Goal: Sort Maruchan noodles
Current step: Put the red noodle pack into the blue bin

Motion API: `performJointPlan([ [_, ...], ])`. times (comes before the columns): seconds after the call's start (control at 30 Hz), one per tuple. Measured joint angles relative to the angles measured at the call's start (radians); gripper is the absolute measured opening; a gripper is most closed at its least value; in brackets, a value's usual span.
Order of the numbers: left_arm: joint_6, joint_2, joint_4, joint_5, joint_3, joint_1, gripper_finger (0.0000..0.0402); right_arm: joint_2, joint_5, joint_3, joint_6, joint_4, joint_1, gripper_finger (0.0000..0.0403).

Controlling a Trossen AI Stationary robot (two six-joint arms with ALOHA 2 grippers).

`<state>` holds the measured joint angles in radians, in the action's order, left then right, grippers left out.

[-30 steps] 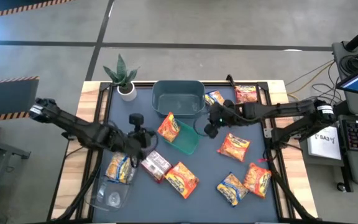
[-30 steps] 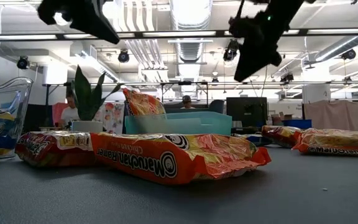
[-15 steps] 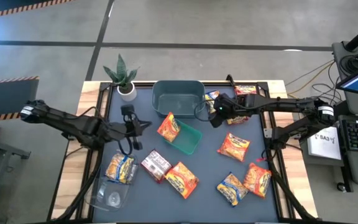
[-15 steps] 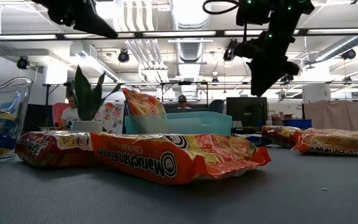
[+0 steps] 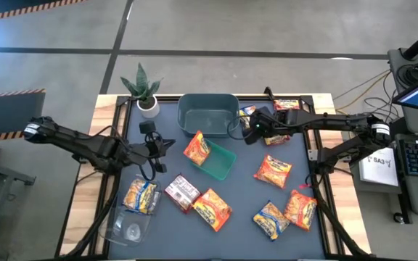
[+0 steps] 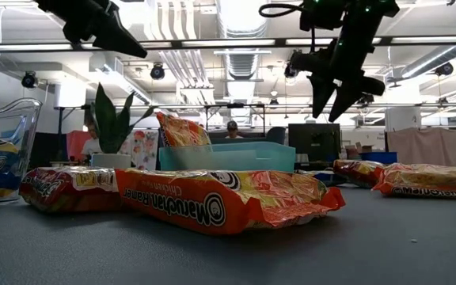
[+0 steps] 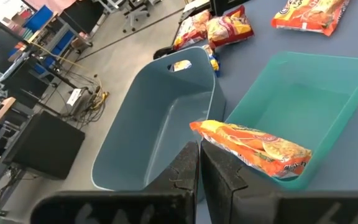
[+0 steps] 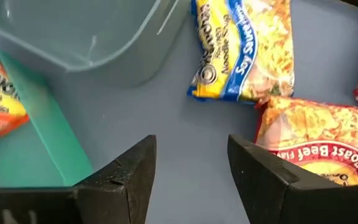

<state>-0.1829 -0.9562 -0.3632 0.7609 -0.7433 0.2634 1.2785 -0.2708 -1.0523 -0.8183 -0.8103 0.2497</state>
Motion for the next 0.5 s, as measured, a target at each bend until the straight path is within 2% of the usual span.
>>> performJointPlan([
  [0.13,0.0,-0.001,0.0,0.0,0.0,0.0,0.0,0.006,0.016,0.001,-0.015,-0.002,0.005,0.0193],
  [0.4,-0.058,-0.001,0.006,0.038,-0.009,-0.002,0.0,0.015,0.017,0.001,0.048,0.003,0.055,0.024],
  [0.5,-0.082,0.001,0.009,0.053,-0.015,-0.002,0.0,0.015,0.016,0.001,0.015,0.008,0.062,0.0249],
])
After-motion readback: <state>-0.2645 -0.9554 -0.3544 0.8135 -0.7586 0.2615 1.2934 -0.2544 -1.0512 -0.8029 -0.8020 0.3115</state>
